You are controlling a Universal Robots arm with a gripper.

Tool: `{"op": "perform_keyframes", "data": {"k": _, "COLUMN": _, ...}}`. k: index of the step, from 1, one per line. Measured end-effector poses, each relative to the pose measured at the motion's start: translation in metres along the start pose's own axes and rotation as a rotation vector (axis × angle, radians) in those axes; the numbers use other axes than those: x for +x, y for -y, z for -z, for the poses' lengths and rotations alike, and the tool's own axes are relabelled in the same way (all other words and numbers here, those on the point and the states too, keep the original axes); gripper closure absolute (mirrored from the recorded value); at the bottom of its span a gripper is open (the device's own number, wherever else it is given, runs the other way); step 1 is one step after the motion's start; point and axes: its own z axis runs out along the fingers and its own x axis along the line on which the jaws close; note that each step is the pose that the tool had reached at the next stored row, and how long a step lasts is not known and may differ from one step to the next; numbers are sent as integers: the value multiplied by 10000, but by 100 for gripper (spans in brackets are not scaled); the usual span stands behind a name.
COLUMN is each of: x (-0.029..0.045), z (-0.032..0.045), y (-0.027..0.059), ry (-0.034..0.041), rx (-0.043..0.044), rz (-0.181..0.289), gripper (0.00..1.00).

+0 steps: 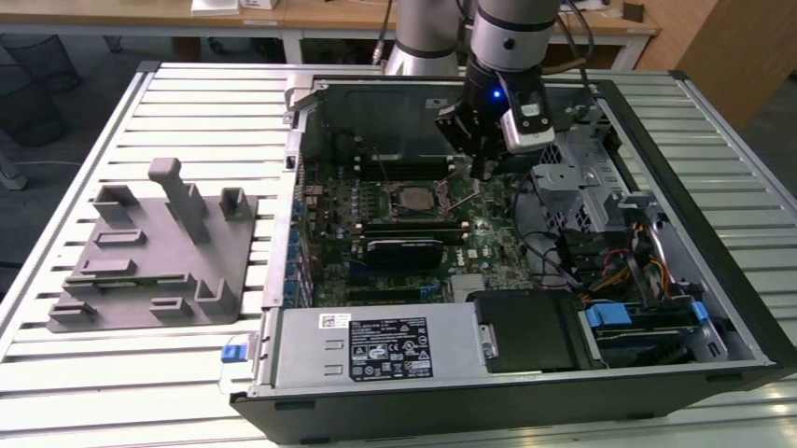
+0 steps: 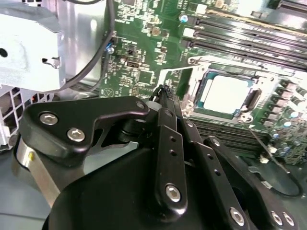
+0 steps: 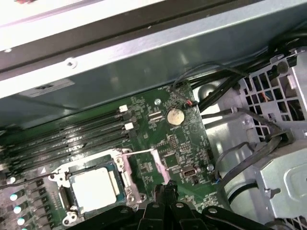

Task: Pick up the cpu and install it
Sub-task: 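Close the cpu cover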

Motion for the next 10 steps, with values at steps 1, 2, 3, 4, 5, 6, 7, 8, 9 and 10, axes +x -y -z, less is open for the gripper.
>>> {"op": "perform_keyframes", "data": {"k": 1, "x": -10, "z": -5, "y": -11, "ry": 0, "rx": 1, "rz": 0, "gripper": 89}}
{"op": "perform_keyframes", "data": {"k": 2, "x": -19, "z": -10, "y": -22, "ry": 0, "rx": 0, "rz": 1, "gripper": 89}}
{"op": "perform_keyframes", "data": {"k": 3, "x": -29, "z": -15, "y": -32, "ry": 0, "rx": 0, "rz": 1, "gripper": 89}}
{"op": "perform_keyframes", "data": {"k": 4, "x": -38, "z": -20, "y": -42, "ry": 0, "rx": 1, "rz": 0, "gripper": 89}}
{"op": "perform_keyframes", "data": {"k": 5, "x": -50, "z": -26, "y": -55, "ry": 0, "rx": 0, "rz": 0, "gripper": 89}}
{"op": "perform_keyframes", "data": {"k": 6, "x": -62, "z": -32, "y": -68, "ry": 0, "rx": 0, "rz": 0, "gripper": 89}}
{"op": "perform_keyframes", "data": {"k": 7, "x": -74, "z": -39, "y": -81, "ry": 0, "rx": 0, "rz": 0, "gripper": 89}}
{"op": "perform_keyframes", "data": {"k": 8, "x": -90, "z": -46, "y": -95, "ry": 0, "rx": 0, "rz": -1, "gripper": 89}}
{"op": "perform_keyframes", "data": {"k": 9, "x": -108, "z": -53, "y": -110, "ry": 0, "rx": -1, "rz": 0, "gripper": 89}}
{"op": "perform_keyframes", "data": {"k": 10, "x": -125, "z": -61, "y": -123, "ry": 0, "rx": -2, "rz": 1, "gripper": 89}}
